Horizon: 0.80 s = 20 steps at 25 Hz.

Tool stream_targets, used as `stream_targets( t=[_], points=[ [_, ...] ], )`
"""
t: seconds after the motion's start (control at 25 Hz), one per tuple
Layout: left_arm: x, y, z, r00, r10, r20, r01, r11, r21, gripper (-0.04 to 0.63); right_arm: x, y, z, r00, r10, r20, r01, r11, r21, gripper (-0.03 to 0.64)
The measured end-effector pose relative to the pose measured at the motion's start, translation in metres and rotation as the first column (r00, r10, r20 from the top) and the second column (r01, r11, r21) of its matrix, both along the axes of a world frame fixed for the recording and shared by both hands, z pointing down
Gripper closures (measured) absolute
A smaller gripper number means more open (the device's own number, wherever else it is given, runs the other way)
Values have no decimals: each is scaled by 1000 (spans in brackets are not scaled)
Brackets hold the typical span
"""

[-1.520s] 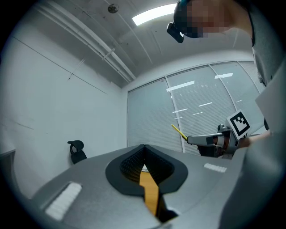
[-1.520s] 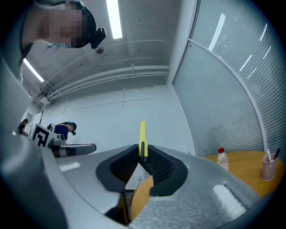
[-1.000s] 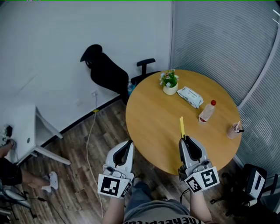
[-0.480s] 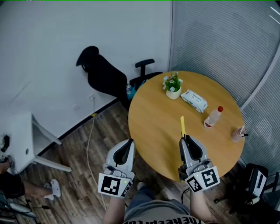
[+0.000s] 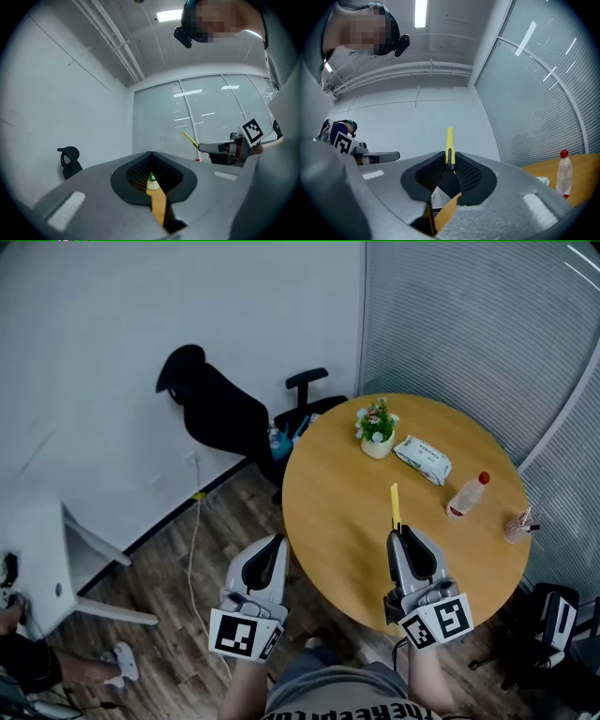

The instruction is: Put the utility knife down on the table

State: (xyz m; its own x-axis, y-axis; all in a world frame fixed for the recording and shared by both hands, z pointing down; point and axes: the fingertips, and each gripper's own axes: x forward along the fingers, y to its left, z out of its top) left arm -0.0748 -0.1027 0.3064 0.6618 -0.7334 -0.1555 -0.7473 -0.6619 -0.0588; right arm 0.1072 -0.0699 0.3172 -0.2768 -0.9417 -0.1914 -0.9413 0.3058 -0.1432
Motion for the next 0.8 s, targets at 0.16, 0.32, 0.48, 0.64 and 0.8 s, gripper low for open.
stream_targets(
  t=[0.16, 0.32, 0.48, 0.64, 0.8],
  points=[
    [-11, -15, -1, 1000, 24, -3, -24, 1000, 6, 583, -10, -10, 0, 1000, 29, 0, -29, 1000, 7, 549],
    [-16, -26, 3, 999, 47, -3, -47, 999, -1, 583, -15, -14, 3, 998, 57, -2, -57, 998, 0, 549],
    [-14, -33, 11, 997, 73, -9, -73, 997, -21, 583, -15, -15, 10, 997, 81, -8, -81, 996, -21, 549],
    [-7, -37, 17, 995, 104, -9, -104, 994, -36, 583, -11, -16, 16, 995, 104, -11, -104, 994, -43, 549],
    [-1, -42, 20, 992, 123, -12, -124, 992, -36, 583, -8, -20, 20, 993, 115, -15, -116, 992, -52, 549]
  ],
)
